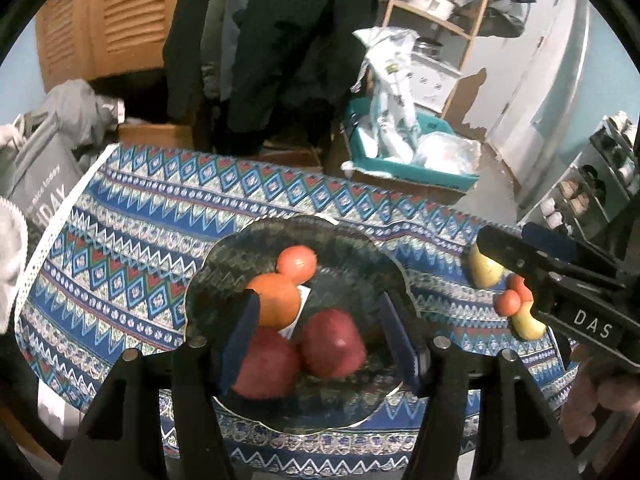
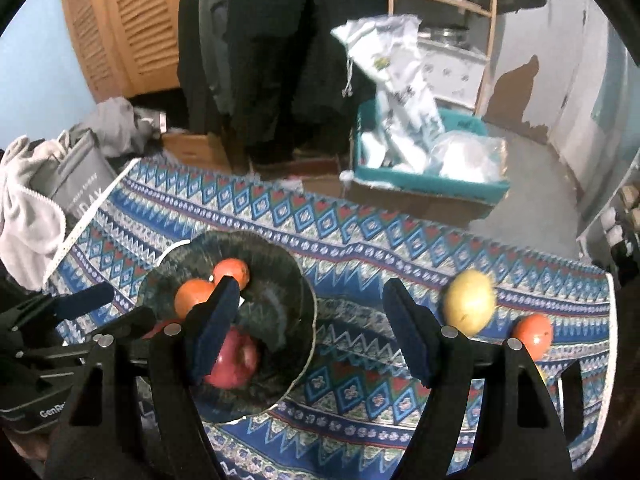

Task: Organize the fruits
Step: 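Withdraw both open tools from the bowl toward the remaining fruit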

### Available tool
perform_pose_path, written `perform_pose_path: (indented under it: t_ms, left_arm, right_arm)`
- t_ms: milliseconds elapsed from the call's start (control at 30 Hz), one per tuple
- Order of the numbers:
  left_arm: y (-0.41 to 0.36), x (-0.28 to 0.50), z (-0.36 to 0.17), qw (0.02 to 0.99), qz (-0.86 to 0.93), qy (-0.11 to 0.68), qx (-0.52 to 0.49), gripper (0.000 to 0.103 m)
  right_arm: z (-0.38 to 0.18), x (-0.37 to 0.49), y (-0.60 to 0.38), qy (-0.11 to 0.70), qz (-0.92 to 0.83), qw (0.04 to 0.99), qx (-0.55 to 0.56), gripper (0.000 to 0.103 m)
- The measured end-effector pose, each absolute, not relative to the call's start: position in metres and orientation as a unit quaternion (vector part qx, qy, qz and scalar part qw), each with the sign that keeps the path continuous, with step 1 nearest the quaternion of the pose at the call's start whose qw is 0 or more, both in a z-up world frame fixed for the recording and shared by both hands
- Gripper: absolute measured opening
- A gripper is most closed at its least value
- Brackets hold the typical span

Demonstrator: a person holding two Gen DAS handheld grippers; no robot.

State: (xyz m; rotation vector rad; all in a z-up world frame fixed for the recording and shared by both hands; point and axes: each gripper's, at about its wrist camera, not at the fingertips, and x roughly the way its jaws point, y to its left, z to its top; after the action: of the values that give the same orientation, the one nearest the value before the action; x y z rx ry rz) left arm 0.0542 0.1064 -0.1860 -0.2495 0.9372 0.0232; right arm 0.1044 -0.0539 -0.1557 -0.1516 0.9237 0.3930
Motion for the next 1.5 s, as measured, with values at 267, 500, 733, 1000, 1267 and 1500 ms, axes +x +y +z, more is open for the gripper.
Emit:
perform_pose_path:
  t_ms: [267,500,733,1000,1267,1500]
  left_arm:
    - [0.092,0.049,-0.151,0.903,-0.001,0.415,-0.113,0.067]
    - [0.079,0.043,-0.131,0.916,-0.012,0.386,-0.108,0.071]
    - [0.060,0.041,-0.116,0.923,-0.030,0.371,-0.101,0.071]
    - [0.040,0.038,-0.101,0.931,-0.044,0.353,-0.088,0.076]
    - [0.017,0.037,-0.089,0.936,-0.056,0.339,-0.077,0.084]
    - [-0.005,0.040,-0.083,0.938,-0.069,0.333,-0.067,0.088]
  right_arm:
    - [-0.118,0.092,-0.077,0.409,0.174,0.894,-0.060,0.075]
    - [-0.094,0.084,-0.102,0.389,0.160,0.906,-0.044,0.075]
    - [-0.078,0.075,-0.126,0.370,0.144,0.917,-0.037,0.075]
    - [-0.066,0.068,-0.156,0.358,0.128,0.925,-0.022,0.075]
    - [-0.057,0.060,-0.196,0.348,0.102,0.932,-0.005,0.075]
    - [-0.056,0.057,-0.233,0.347,0.068,0.935,0.004,0.075]
